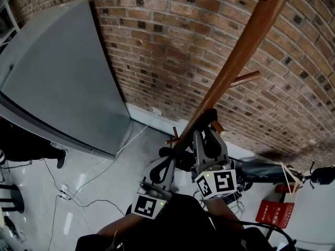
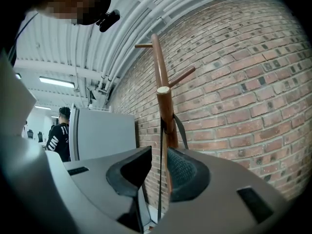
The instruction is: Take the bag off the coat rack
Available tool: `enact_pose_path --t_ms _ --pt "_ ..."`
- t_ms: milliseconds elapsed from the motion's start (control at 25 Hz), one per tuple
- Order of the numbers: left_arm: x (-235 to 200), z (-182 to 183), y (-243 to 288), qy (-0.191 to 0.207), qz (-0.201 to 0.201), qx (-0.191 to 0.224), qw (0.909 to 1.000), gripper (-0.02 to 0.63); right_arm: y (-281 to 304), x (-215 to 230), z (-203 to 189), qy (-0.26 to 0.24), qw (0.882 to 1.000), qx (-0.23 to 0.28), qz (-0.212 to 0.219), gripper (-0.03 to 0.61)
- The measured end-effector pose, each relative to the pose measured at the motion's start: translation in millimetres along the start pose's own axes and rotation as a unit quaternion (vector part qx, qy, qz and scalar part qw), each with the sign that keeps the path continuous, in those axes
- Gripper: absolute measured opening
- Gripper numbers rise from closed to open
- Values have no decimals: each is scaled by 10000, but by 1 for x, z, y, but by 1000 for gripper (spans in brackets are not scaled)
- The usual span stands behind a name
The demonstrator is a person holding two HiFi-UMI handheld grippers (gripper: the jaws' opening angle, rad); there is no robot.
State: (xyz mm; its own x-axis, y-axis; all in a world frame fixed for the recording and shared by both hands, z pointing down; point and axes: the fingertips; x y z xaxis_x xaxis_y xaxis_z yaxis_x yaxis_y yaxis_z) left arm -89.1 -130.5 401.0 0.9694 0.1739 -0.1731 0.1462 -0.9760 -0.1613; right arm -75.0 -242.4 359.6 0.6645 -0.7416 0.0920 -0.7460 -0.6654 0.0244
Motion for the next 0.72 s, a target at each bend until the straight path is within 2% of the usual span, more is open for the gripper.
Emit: enact_pose_path --t_ms 720 --pt "-17 2 -9 -22 310 35 9995 17 30 -5 2 -114 9999 -50 -50 86"
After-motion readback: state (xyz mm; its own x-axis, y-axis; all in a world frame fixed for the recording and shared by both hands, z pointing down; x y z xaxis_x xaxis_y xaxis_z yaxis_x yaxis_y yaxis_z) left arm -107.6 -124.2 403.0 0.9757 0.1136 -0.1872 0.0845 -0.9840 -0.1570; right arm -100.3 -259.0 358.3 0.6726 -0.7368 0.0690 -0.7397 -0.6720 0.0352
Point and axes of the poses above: the fingertips, and each gripper's own axes: y forward along the fingers, x to its right, z out of its top, and after that the axes turned 13 degrees about -z, right-handed
